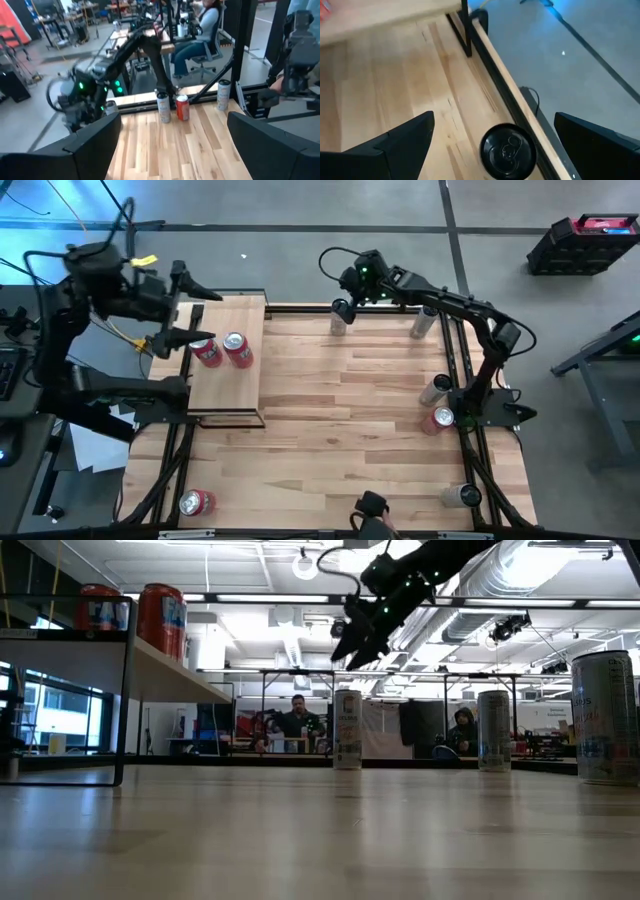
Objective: Place canned beverage on shelf
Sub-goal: Put the top left white yellow soda can on the shelf
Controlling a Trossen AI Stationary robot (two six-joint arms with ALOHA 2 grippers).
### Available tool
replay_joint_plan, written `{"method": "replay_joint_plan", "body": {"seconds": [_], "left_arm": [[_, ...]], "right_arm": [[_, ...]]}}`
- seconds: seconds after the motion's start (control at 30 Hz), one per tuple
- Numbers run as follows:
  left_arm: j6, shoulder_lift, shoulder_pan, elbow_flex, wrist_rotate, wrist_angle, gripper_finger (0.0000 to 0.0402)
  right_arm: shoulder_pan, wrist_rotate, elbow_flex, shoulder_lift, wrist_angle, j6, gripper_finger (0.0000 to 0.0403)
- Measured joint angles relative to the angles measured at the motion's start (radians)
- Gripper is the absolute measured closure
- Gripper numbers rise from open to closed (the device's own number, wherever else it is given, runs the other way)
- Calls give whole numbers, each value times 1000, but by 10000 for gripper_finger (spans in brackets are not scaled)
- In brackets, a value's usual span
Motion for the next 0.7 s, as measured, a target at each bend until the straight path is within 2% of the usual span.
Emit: {"method": "replay_joint_plan", "body": {"seconds": [0.23, 0.43, 0.7], "left_arm": [[-1, -33, 0, 0, 0, 0, 44], [-1, -46, 0, 0, 0, 0, 44], [-1, -46, 0, 0, 0, 0, 44]], "right_arm": [[-8, -16, 0, 43, -1, 37, 4], [-9, 54, 0, 63, -6, 21, 4], [-19, 4, 0, 94, -43, 42, 4]]}}
